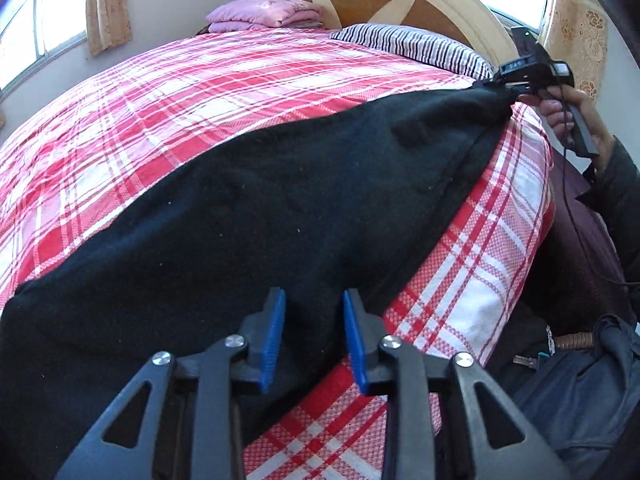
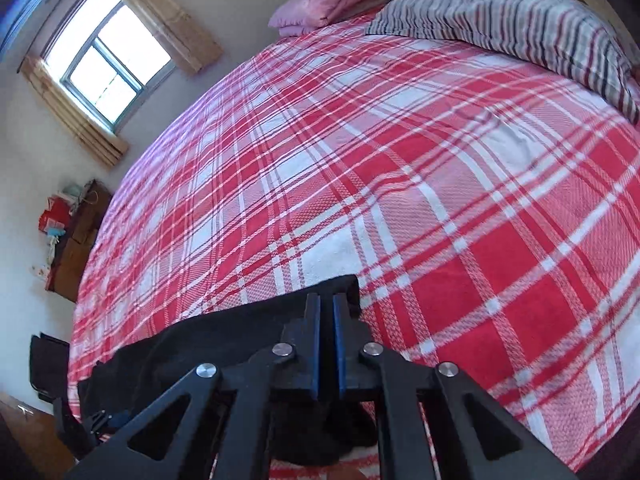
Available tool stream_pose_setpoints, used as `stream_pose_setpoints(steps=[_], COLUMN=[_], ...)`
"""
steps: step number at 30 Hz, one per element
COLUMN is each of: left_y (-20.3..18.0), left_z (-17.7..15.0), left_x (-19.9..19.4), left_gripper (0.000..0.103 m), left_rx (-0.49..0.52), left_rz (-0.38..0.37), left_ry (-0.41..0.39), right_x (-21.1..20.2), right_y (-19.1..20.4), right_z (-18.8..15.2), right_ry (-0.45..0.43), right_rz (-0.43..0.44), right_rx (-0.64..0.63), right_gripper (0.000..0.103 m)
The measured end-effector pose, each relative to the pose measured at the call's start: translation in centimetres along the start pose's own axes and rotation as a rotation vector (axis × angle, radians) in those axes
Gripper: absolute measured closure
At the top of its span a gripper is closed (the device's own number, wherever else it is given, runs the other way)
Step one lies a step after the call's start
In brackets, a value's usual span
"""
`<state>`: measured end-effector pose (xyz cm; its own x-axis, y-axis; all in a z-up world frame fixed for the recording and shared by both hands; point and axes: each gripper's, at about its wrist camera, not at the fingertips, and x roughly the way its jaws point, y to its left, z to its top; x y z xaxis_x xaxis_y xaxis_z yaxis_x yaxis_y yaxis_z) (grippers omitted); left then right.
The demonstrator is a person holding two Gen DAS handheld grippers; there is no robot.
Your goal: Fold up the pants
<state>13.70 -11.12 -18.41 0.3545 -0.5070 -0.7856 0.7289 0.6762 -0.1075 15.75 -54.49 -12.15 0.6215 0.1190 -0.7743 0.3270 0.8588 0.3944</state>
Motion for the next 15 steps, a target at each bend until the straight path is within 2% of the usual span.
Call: stream_pose_setpoints(steps=[2, 6, 8, 9, 12, 15], left_y=[0.4, 1.3, 1.6, 1.7, 1.4, 1.5], left_z=[-0.1, -0.4, -0.5, -0.6, -0.7, -0.8], left_x=[0.0, -0.2, -0.2, -0.3, -0.3, -0.6], left_gripper=[0.075, 0.075, 0.075, 0.075, 0.075, 0.075], left_rx=[-0.017, -0.077, -0.094, -0.101, -0.1, -0.102], left_rz=[-0.013, -0.072, -0.088, -0.095, -0.097, -0.1], left_ry=[0.001, -0.002, -0.003, -0.003, -0.004, -0.008], right_x=[-0.5, -3.5, -4.2, -4.1, -2.0, -0.6], right_y=[1.1, 3.9, 4.9, 5.1, 4.2, 2.1], right_z=[0.0, 0.3, 0.5, 0.5, 0.9, 0.2], right_ry=[-0.035, -0.173, -0.214, -0.217, -0.146, -0.101], right_rz=[-0.012, 0.005, -0.017, -0.044, -0.12, -0.198], right_rx=[-0.038, -0.156, -0.196, -0.213, -0.211, -0.175], right_gripper=[0.1, 0.101, 0.1, 0.1, 0.1, 0.087])
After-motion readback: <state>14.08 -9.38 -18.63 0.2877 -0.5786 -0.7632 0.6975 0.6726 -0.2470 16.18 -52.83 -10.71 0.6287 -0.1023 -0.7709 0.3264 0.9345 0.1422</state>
